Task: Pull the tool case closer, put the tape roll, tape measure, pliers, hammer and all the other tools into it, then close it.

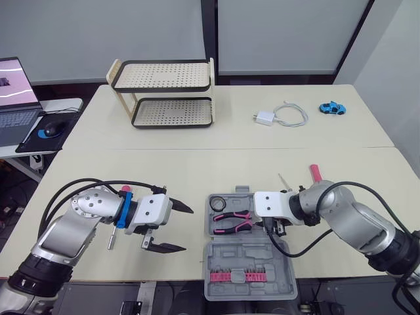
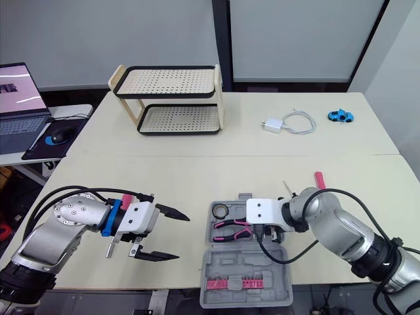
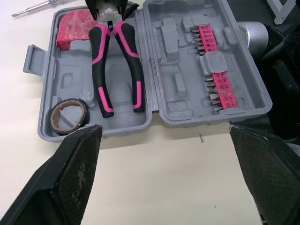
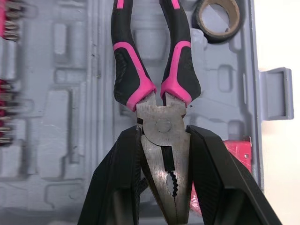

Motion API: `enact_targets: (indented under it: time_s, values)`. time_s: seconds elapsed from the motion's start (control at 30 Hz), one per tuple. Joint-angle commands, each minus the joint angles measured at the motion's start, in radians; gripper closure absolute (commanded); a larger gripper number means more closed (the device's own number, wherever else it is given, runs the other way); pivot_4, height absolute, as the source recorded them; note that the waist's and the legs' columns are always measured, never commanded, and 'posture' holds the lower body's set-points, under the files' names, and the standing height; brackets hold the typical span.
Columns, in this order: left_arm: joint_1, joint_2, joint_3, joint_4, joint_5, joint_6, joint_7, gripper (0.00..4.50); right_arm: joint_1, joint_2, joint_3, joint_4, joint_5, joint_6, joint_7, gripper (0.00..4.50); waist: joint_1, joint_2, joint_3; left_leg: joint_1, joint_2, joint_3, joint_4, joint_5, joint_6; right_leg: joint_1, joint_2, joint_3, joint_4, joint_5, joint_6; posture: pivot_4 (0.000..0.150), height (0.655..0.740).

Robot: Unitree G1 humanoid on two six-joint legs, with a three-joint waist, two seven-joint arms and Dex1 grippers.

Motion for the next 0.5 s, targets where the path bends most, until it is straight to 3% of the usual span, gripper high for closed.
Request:
enact_targets:
  time_s: [0.03,0.5]
  values:
    - [0.006,0.007,0.011,-0.035,-0.002,-0.014,0.008,0.00,-0.022,0.018,-0.004,-0.006,-0.014,-0.017,0.012,3.32,0.000,0.000,0.000,0.000,0.000,0.000,0.000,0.000,0.000,0.000,0.000,0.000,0.000,0.000,0.000,0.150,0.7400]
    - [0.001,-0.012,-0.006,-0.047,0.002,-0.003,0.028,0.00,-0.015,0.087,0.010,0.048,-0.033,-0.008,0.028,3.32,0.000,0.000,0.000,0.000,0.000,0.000,0.000,0.000,0.000,-0.001,0.000,0.000,0.000,0.000,0.000,0.150,0.7400]
